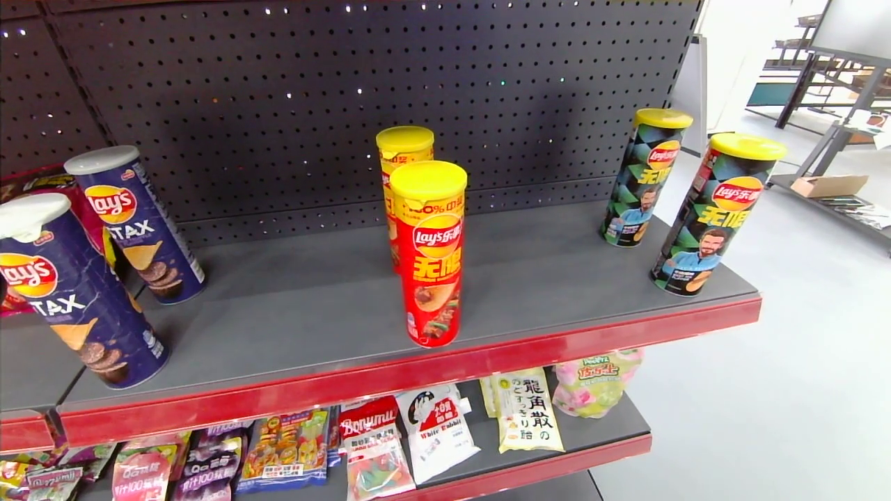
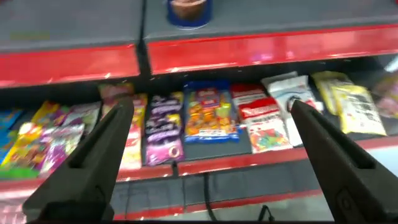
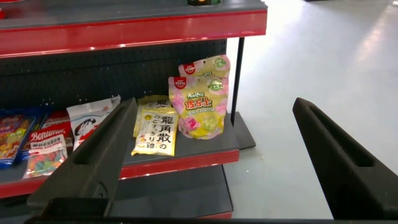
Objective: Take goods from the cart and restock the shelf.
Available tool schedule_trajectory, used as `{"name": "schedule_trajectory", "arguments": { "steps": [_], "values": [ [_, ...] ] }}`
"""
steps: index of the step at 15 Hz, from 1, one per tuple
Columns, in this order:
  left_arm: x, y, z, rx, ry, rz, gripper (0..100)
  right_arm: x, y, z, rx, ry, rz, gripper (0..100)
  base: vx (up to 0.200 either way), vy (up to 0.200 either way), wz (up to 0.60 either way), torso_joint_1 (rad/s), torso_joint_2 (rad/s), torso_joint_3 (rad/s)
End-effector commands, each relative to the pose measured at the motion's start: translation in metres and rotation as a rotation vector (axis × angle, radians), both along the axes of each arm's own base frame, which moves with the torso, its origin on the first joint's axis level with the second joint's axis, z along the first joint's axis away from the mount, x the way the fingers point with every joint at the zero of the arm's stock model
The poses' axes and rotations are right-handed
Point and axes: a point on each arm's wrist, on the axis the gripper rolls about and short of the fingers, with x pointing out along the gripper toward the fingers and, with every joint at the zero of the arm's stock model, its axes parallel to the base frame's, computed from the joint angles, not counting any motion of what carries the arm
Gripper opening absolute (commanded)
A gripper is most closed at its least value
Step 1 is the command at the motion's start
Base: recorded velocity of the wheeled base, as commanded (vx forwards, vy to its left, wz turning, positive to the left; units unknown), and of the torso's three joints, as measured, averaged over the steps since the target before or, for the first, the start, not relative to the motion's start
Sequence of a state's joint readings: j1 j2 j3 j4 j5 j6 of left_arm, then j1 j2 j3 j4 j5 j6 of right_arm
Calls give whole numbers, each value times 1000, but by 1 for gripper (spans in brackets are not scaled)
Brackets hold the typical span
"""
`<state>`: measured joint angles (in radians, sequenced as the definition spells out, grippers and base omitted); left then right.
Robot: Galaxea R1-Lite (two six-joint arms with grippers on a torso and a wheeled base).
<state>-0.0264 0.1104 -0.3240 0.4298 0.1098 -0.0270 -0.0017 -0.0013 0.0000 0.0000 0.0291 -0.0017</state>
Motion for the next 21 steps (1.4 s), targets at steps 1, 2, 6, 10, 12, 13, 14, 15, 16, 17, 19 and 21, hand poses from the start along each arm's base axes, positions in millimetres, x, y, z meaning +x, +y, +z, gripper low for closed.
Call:
{"name": "schedule_trajectory", "arguments": {
  "steps": [1,2,6,10,12,13,14,15,16,17,19,21],
  "values": [
    [1,-3,-4,-1,15,58,100,0,0,0,0,1,2,100,0,0,600,2,2,-2],
    [1,-3,-7,-2,20,63,100,0,0,0,0,1,2,100,0,0,600,-2,-2,-2],
    [1,-2,-31,-6,-38,-19,100,0,0,0,3,1,2,100,0,0,450,5,3,1],
    [5,-4,-32,-19,-84,-113,100,0,0,0,3,1,0,100,0,0,0,0,0,0],
    [7,-4,-34,-13,-91,-113,100,0,0,0,3,1,2,100,0,0,0,0,0,0],
    [12,-5,-36,-11,-154,-124,100,0,0,0,3,1,2,100,0,0,0,0,0,0],
    [16,-6,-39,-20,-197,-167,100,0,0,0,5,1,0,100,0,0,0,0,0,0],
    [18,-6,-41,-13,-221,-196,100,0,0,0,3,1,0,100,0,0,0,0,0,0],
    [19,-6,-42,-15,-224,-188,100,0,0,0,3,1,0,100,0,0,0,0,0,0],
    [19,-5,-42,-20,-224,-163,100,0,0,0,3,1,2,100,0,0,0,0,0,0],
    [19,-5,-42,-30,-224,-151,100,0,0,0,3,1,0,100,0,0,0,0,0,0],
    [19,-5,-42,-46,-225,-148,100,0,0,0,3,1,2,100,0,0,0,0,0,0]
  ]
}}
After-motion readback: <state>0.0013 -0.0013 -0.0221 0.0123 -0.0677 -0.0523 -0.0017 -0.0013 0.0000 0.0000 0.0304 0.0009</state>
